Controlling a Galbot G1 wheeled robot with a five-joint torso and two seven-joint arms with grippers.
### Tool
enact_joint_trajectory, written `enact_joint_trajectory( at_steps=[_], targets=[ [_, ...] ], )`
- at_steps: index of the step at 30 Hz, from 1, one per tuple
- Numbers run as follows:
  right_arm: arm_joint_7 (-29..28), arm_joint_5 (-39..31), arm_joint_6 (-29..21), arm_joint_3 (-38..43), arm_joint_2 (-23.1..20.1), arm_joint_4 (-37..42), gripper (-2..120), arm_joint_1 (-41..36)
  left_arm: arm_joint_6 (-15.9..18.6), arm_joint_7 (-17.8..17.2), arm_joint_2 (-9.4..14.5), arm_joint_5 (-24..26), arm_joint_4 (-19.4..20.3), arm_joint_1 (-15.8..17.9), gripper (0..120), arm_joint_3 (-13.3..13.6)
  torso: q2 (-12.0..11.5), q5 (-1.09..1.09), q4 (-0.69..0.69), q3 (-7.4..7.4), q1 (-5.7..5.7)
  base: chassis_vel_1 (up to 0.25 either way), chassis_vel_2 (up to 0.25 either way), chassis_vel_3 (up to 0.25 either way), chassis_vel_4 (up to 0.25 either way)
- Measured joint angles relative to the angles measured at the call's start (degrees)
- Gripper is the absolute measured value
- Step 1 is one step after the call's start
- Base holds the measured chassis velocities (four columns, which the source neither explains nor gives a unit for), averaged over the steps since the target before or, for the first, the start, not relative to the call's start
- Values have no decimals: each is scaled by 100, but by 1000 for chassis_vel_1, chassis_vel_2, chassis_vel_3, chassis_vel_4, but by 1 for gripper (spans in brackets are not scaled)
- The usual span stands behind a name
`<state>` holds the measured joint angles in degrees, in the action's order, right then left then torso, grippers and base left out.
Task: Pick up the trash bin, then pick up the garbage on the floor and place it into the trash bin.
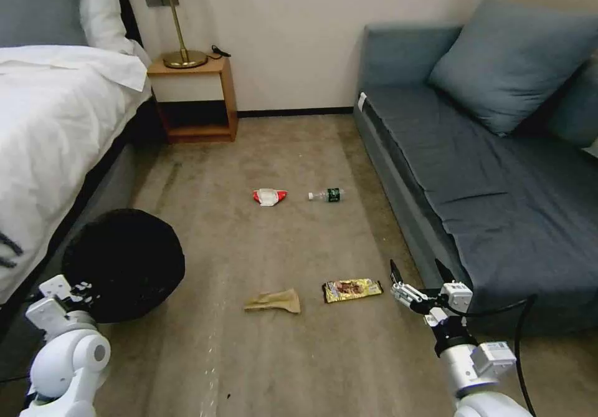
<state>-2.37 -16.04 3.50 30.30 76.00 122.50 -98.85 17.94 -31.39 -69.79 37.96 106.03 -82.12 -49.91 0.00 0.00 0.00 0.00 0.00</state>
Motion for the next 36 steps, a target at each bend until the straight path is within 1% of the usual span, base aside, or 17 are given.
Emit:
enact_joint_trajectory(
  at_steps=[14, 16, 18, 20, 21, 24, 25, 26, 27, 28, 30, 32, 33, 35, 36],
  targets=[
    [-4, 59, -43, -28, 24, -47, 100, 9, -21, 21, 10, -3, -38, 14, 2, 6, 0, 0, 0, 0, 0, -125, 122, 123, -125],
    [-10, 40, -189, -49, -72, -45, 100, 0, -23, 45, 22, -2, -52, 10, 2, 11, 0, 1, -1, 0, 0, -78, 78, 92, -105],
    [-5, 33, -225, -50, -144, -46, 100, 6, -22, 56, 31, -2, -56, 7, 2, 12, 0, 0, -1, 1, 0, -66, 65, 26, -63],
    [43, 16, -280, -47, -348, -77, 100, 66, -23, 84, 48, -2, -61, 0, 2, 13, 0, 1, -2, 0, 0, 0, 0, 0, 0],
    [97, -30, -328, -43, -545, -130, 100, 154, -23, 104, 51, -1, -64, -2, 2, 0, 0, 1, -1, 0, 0, 0, 0, 0, 0],
    [126, -76, -384, -47, -685, -173, 100, 239, -23, 111, 45, 0, -65, 0, 2, -14, 0, 0, -1, 0, 0, 0, 0, 0, 0],
    [167, -166, -498, -85, -937, -246, 100, 422, -23, 116, 27, 1, -62, -2, 2, -28, 0, 2, -1, 0, 0, 0, 0, 0, 0],
    [182, -193, -528, -101, -1012, -268, 100, 483, -23, 119, 19, 2, -53, -6, 2, -30, 0, 2, -1, 0, 0, 0, 0, 0, 0],
    [258, -282, -598, -150, -1237, -339, 100, 668, -24, 124, -1, 3, -24, -20, 2, -32, 0, 2, 0, 0, 0, 0, 0, 0, 0],
    [258, -282, -598, -150, -1237, -339, 100, 668, -24, 124, -1, 3, -24, -20, 2, -32, 0, 2, 0, 0, 0, 0, 0, 0, 0],
    [580, -477, -792, -331, -1795, -555, 100, 1150, -27, 129, -61, 3, 66, -56, 2, -36, 0, 2, 0, 0, 0, 0, 0, 0, 0],
    [789, -540, -968, -762, -2428, -887, 100, 1755, -41, 131, -108, -6, 129, -85, 2, -43, 0, 0, 0, 1, 0, 0, 0, 0, 0],
    [789, -540, -968, -762, -2428, -887, 100, 1755, -41, 131, -108, -6, 129, -85, 2, -43, 0, 0, 0, 1, 0, 0, 0, 0, 0],
    [1042, -637, -1129, -1548, -2941, -1341, 100, 2638, -42, 134, -124, -20, 201, -122, 2, -49, 0, 2, 0, 1, 0, 0, 0, 0, 0],
    [1110, -684, -1176, -1922, -3054, -1557, 100, 3095, -42, 136, -125, -44, 236, -135, 2, -54, 0, 0, -1, 0, 0, 0, 0, 0, 0]
  ],
)
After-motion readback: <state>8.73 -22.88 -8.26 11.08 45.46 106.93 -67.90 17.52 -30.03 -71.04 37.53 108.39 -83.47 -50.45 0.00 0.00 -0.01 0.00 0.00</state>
